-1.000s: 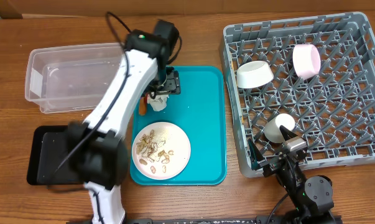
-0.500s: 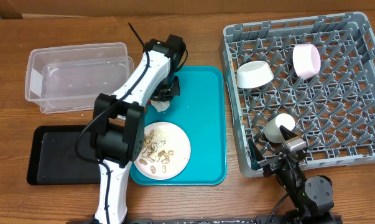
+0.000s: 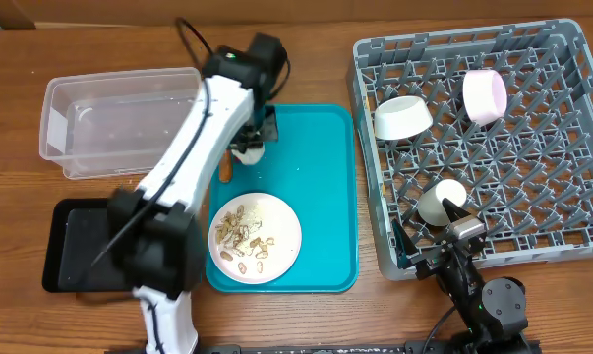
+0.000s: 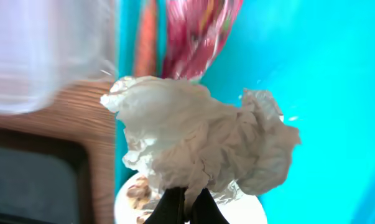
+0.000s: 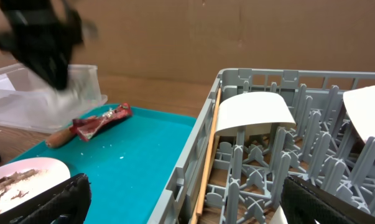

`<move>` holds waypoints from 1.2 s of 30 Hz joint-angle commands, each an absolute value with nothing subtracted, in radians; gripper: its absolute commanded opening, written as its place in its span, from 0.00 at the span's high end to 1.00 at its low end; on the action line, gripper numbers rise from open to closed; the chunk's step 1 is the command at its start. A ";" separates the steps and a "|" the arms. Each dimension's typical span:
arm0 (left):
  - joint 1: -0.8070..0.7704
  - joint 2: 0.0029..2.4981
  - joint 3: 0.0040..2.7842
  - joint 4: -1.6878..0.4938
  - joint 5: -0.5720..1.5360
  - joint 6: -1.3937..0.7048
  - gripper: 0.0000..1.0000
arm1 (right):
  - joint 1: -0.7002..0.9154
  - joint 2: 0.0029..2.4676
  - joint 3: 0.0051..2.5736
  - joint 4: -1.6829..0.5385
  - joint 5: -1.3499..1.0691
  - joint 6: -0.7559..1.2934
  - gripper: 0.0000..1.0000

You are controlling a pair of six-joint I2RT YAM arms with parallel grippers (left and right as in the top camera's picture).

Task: Sort waste into correct bins and load items into the dishwasher
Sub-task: 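Carry the tissue with the left gripper into the clear bin, release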

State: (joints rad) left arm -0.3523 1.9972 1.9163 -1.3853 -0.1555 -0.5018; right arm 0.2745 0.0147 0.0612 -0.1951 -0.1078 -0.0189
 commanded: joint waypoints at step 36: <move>-0.365 2.252 1.867 -1.103 -0.190 -0.389 0.60 | 0.269 0.003 0.057 -0.187 -0.114 -0.015 0.00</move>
